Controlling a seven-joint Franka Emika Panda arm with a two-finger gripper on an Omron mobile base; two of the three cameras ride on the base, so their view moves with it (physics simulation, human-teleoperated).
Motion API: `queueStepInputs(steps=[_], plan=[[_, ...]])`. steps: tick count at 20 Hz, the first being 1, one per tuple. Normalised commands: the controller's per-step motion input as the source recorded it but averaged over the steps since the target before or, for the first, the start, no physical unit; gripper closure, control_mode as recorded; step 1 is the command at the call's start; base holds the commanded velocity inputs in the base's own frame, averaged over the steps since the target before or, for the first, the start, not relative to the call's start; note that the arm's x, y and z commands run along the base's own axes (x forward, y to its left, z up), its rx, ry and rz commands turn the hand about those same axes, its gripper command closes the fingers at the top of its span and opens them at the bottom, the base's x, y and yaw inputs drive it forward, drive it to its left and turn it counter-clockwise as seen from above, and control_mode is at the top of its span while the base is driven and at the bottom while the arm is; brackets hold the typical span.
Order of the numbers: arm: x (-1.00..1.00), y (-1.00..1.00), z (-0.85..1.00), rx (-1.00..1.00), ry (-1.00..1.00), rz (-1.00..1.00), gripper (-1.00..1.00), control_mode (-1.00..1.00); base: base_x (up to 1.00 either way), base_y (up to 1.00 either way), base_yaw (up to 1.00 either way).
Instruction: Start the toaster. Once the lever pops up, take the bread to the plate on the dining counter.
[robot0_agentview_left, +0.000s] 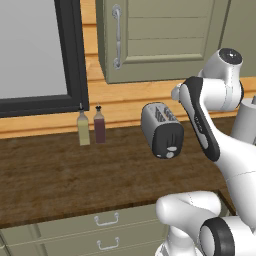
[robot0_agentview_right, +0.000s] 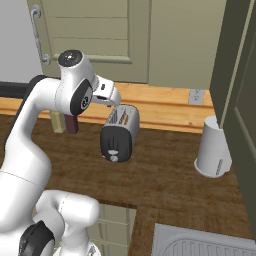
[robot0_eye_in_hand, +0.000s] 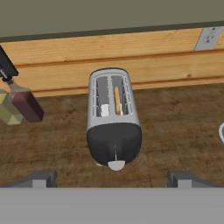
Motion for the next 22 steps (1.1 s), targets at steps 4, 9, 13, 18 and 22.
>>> queueStepInputs(steps=[4, 9, 13, 18, 22], plan=[[0.0, 0.0, 0.0, 0.0, 0.0, 0.0, -1.0, -1.0, 0.0, 0.0, 0.0], [0.0, 0.0, 0.0, 0.0, 0.0, 0.0, -1.0, -1.0, 0.0, 0.0, 0.0], [0.0, 0.0, 0.0, 0.0, 0.0, 0.0, -1.0, -1.0, 0.0, 0.0, 0.0], [0.0, 0.0, 0.0, 0.0, 0.0, 0.0, -1.0, -1.0, 0.0, 0.0, 0.0], [0.0, 0.0, 0.0, 0.0, 0.0, 0.0, -1.0, -1.0, 0.0, 0.0, 0.0]])
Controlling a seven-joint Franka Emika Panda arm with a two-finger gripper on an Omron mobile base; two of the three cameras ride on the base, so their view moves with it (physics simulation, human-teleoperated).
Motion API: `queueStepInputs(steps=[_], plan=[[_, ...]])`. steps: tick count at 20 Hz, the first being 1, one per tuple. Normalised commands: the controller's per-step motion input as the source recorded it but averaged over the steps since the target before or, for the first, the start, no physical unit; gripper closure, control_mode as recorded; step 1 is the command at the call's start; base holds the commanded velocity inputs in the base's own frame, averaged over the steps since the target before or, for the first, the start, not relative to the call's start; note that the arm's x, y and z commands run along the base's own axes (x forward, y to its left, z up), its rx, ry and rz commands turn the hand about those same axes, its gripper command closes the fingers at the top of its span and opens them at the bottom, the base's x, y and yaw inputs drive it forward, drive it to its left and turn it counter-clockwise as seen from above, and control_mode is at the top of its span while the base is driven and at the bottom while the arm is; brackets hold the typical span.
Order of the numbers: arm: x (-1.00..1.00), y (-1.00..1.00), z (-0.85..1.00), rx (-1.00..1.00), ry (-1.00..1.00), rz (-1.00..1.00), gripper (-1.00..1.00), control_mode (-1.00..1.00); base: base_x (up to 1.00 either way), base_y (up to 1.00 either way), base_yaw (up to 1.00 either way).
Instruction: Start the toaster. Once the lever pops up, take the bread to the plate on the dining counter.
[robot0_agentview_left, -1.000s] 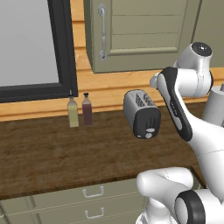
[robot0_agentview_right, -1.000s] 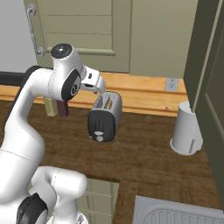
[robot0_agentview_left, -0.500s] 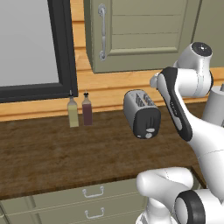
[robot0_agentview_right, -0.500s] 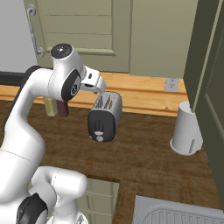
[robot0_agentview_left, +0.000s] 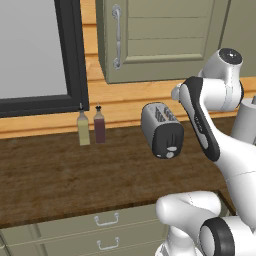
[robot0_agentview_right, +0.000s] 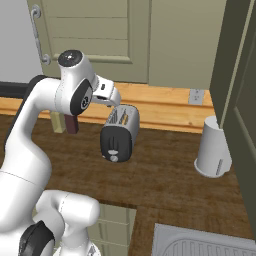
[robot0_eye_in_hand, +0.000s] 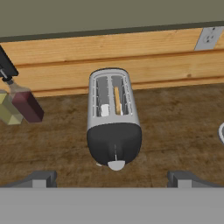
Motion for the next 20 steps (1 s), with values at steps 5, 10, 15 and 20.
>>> queueStepInputs(steps=[5, 10, 15, 20], plan=[[0.0, 0.0, 0.0, 0.0, 0.0, 0.0, -1.0, -1.0, 0.0, 0.0, 0.0], [0.0, 0.0, 0.0, 0.0, 0.0, 0.0, -1.0, -1.0, 0.0, 0.0, 0.0], [0.0, 0.0, 0.0, 0.0, 0.0, 0.0, -1.0, -1.0, 0.0, 0.0, 0.0], [0.0, 0.0, 0.0, 0.0, 0.0, 0.0, -1.0, -1.0, 0.0, 0.0, 0.0]])
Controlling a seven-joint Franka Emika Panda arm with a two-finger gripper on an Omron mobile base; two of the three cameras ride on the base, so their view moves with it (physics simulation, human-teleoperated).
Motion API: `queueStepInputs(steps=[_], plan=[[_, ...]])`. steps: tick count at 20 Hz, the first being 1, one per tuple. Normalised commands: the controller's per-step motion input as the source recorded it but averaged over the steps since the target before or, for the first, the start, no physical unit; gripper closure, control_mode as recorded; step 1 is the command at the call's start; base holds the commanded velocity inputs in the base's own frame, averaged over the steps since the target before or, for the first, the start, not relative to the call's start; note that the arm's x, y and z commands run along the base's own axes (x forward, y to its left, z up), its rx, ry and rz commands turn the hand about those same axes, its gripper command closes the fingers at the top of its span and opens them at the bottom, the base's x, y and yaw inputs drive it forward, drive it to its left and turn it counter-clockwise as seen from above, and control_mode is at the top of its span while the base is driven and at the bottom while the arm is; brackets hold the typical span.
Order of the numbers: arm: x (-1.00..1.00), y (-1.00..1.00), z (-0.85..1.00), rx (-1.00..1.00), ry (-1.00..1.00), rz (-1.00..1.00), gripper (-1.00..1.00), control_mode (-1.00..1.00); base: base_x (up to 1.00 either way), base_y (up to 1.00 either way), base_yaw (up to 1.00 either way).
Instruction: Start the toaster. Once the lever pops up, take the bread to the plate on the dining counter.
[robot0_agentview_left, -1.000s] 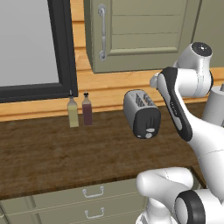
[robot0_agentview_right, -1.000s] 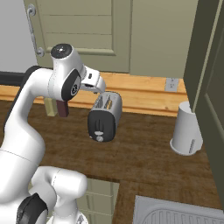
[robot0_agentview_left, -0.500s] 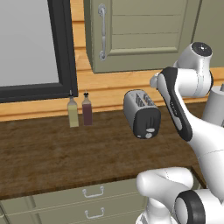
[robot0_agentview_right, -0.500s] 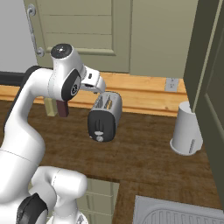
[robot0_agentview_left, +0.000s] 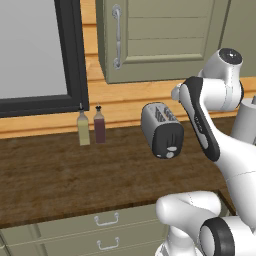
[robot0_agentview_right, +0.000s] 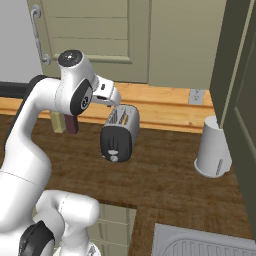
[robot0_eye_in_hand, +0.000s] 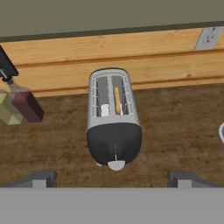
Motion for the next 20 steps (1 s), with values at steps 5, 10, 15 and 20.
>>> queueStepInputs(steps=[5, 10, 15, 20], plan=[[0.0, 0.0, 0.0, 0.0, 0.0, 0.0, -1.0, -1.0, 0.0, 0.0, 0.0], [0.0, 0.0, 0.0, 0.0, 0.0, 0.0, -1.0, -1.0, 0.0, 0.0, 0.0], [0.0, 0.0, 0.0, 0.0, 0.0, 0.0, -1.0, -1.0, 0.0, 0.0, 0.0], [0.0, 0.0, 0.0, 0.0, 0.0, 0.0, -1.0, -1.0, 0.0, 0.0, 0.0]])
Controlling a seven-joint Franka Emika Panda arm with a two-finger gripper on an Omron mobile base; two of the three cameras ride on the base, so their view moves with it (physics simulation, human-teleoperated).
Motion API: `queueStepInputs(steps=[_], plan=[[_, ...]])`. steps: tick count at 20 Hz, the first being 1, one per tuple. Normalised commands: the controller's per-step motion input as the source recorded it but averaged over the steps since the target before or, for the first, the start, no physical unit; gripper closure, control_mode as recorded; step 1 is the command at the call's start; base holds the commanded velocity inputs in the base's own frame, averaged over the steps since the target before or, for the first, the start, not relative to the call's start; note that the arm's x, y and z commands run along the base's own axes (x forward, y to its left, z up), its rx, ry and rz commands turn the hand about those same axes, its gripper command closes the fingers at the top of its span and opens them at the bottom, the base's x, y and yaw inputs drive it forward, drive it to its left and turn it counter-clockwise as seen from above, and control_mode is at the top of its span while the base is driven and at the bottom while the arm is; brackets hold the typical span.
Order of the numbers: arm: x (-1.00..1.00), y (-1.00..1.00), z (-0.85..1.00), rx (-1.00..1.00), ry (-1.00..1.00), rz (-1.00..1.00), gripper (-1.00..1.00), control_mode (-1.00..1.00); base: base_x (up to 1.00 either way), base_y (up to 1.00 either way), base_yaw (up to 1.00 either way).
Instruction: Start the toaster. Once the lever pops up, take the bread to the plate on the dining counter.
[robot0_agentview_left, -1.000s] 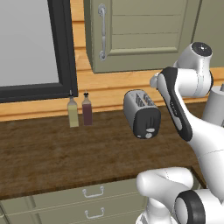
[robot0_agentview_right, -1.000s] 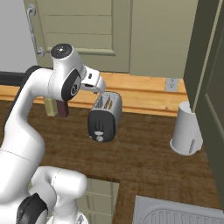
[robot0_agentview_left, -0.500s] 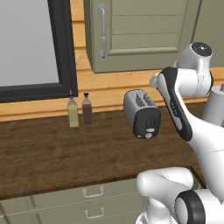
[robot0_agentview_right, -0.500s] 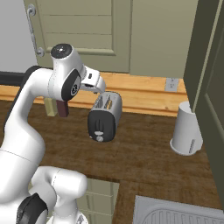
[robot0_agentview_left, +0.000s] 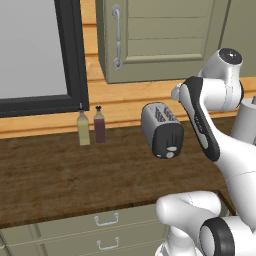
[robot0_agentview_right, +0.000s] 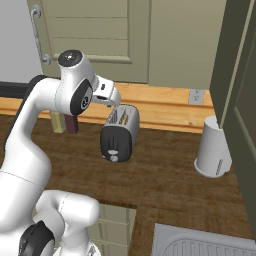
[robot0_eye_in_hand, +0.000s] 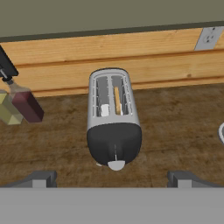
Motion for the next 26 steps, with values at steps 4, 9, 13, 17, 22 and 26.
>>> queueStepInputs(steps=[4, 9, 13, 17, 22, 26], plan=[[0.0, 0.0, 0.0, 0.0, 0.0, 0.0, -1.0, -1.0, 0.0, 0.0, 0.0], [0.0, 0.0, 0.0, 0.0, 0.0, 0.0, -1.0, -1.0, 0.0, 0.0, 0.0], [0.0, 0.0, 0.0, 0.0, 0.0, 0.0, -1.0, -1.0, 0.0, 0.0, 0.0], [0.0, 0.0, 0.0, 0.0, 0.0, 0.0, -1.0, -1.0, 0.0, 0.0, 0.0], [0.0, 0.0, 0.0, 0.0, 0.0, 0.0, -1.0, -1.0, 0.0, 0.0, 0.0], [0.0, 0.0, 0.0, 0.0, 0.0, 0.0, -1.0, -1.0, 0.0, 0.0, 0.0]])
